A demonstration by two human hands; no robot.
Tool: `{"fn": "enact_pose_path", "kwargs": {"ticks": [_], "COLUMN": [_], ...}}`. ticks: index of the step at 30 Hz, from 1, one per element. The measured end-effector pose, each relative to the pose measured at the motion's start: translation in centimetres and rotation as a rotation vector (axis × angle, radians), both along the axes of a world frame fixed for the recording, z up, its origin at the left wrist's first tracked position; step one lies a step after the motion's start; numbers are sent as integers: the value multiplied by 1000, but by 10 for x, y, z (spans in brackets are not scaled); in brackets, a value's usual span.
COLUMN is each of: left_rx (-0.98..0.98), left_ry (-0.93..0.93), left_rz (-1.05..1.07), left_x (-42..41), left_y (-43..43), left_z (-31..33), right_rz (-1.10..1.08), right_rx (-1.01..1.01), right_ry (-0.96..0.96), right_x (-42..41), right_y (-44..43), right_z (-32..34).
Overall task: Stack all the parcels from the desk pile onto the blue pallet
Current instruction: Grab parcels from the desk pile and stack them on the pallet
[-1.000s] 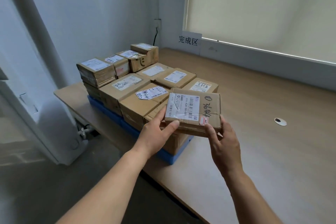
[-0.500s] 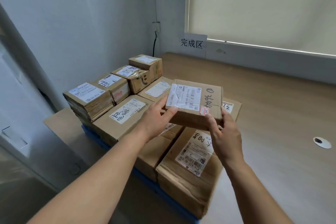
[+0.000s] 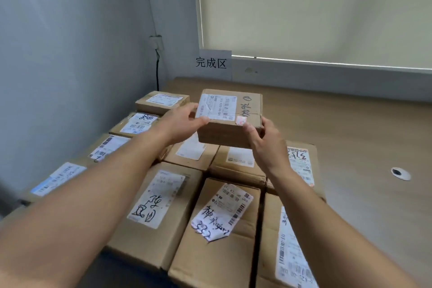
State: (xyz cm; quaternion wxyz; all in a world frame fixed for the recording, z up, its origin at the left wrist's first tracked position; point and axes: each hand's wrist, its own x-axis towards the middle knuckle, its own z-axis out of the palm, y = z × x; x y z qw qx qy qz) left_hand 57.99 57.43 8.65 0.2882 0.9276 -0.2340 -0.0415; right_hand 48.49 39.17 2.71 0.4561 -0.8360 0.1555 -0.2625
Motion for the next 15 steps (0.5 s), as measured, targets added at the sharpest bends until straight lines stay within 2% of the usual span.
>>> {"fn": "enact_pose_path", "kwargs": {"ticks": [6,15], "left_rx": [178,251], "left_ry": [-115,-31], "left_rz": [-85,-245], "left_x": [80,155], "left_y": [18,27], "left_z": [20,-13], "right_rz": [-79,-168], "right_rx": [41,112], "right_ry": [65,132], "right_x": [64,115], "right_y": [29,50], "right_z": [7,-17]}}
